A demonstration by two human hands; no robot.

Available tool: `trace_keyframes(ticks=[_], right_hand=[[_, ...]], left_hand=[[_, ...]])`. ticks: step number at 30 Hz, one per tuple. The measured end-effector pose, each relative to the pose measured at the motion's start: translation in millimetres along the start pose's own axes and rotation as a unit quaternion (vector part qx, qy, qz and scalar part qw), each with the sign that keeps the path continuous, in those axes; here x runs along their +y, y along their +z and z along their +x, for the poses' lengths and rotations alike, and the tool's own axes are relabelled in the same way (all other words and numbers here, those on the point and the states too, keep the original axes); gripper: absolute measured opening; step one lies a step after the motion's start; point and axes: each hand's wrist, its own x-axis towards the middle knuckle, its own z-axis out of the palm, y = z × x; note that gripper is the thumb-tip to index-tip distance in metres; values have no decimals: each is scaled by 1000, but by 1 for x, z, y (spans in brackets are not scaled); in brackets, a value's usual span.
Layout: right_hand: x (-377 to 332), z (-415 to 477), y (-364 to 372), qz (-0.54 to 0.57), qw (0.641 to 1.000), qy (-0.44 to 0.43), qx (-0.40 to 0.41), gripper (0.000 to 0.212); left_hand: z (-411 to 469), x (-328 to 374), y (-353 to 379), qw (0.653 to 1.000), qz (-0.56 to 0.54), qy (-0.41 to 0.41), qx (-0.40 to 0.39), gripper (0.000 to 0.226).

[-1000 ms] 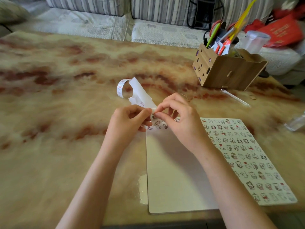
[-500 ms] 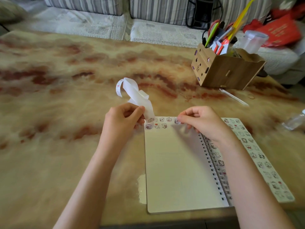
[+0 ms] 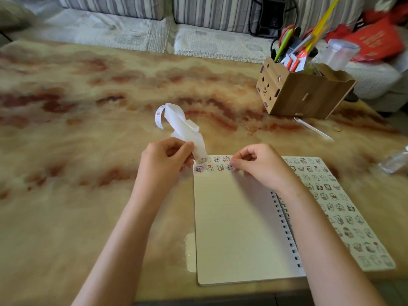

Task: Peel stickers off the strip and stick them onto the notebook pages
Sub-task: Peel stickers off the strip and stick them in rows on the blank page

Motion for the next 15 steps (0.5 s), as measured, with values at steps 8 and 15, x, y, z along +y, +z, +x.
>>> trace_keyframes(ticks=[8, 15], right_hand=[[2, 0, 3, 3, 1000, -7, 8, 4], [1, -1, 5, -12, 1000, -19, 16, 6]], left_hand=[[-1, 1, -1, 1000, -4, -4, -2, 23], [-1, 1, 0, 1000, 1, -5, -1, 23]])
